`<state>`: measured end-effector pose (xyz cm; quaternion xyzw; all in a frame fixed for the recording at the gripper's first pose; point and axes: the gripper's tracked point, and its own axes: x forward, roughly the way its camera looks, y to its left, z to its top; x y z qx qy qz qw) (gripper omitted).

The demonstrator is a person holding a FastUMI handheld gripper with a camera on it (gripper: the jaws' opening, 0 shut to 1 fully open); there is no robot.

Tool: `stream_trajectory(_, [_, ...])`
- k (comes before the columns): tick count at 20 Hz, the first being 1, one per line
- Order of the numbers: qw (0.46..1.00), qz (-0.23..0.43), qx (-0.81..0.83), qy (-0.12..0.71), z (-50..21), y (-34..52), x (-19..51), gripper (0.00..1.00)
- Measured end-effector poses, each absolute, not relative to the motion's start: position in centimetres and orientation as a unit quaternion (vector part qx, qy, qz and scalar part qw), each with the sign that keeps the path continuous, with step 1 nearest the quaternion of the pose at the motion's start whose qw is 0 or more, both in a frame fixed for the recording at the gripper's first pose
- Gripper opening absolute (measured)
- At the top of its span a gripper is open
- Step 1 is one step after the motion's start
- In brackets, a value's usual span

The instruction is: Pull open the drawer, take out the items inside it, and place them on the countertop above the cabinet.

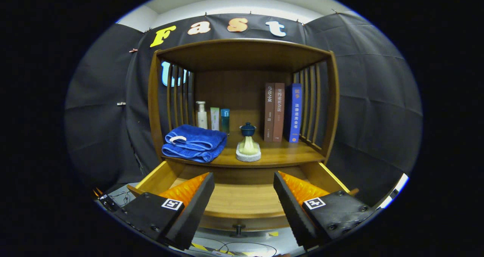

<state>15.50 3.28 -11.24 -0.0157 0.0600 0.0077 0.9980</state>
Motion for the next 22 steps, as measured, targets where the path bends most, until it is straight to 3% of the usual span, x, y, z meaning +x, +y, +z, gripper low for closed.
stream_trajectory(7, [0.998,0.003,-0.01,0.054,-17.5,3.5,10.8,1.0])
stream_trajectory(15, [0.996,-0.006,-0.002,0.092,-23.6,3.3,13.0,1.0])
stream_trajectory(22, [0.995,0.005,-0.01,0.097,-24.4,4.8,15.0,1.0])
